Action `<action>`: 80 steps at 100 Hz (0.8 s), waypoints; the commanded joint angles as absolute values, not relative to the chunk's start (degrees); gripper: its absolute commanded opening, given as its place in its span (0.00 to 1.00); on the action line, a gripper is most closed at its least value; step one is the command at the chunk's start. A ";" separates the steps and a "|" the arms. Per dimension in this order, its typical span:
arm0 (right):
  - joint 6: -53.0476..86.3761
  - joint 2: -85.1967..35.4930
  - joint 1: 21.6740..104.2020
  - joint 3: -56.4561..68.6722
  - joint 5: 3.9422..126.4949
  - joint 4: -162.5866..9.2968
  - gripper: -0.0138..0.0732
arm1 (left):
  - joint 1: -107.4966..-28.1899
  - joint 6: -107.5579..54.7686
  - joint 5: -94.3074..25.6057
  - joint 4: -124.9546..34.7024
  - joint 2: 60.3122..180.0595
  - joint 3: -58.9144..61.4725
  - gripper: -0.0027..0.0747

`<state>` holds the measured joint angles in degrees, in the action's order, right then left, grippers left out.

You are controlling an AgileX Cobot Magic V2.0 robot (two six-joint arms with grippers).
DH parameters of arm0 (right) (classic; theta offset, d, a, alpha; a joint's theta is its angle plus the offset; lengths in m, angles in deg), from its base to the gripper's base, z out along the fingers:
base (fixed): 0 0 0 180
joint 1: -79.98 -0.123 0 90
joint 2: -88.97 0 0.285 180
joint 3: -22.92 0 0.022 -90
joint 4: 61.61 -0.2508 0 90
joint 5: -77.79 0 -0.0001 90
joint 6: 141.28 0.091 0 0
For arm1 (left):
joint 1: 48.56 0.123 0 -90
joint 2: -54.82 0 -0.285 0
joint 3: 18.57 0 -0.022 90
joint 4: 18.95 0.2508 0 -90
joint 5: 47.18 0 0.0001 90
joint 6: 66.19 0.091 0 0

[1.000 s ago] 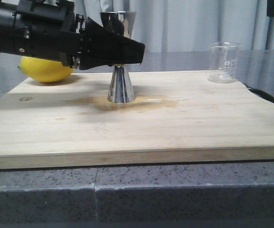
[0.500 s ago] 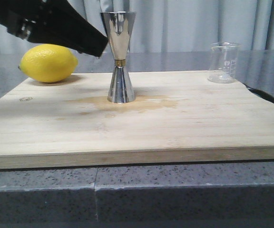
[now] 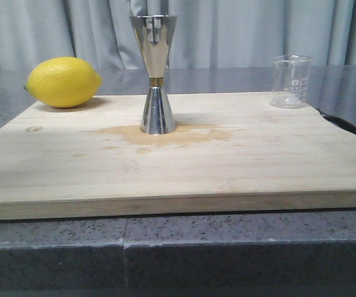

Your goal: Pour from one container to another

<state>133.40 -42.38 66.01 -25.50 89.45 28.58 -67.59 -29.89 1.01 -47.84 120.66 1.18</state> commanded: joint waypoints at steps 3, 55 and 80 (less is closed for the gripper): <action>134.14 -45.48 65.96 -23.37 88.71 28.50 0.84 | -67.75 -45.01 -0.93 -38.03 115.69 -0.42 0.75; 135.91 -57.09 65.96 -23.56 80.74 28.50 0.84 | -67.75 -61.46 -11.32 -26.31 97.62 12.31 0.59; 135.91 -57.09 65.96 -23.56 80.10 28.50 0.76 | -67.75 -61.46 -13.19 -26.31 97.51 12.77 0.44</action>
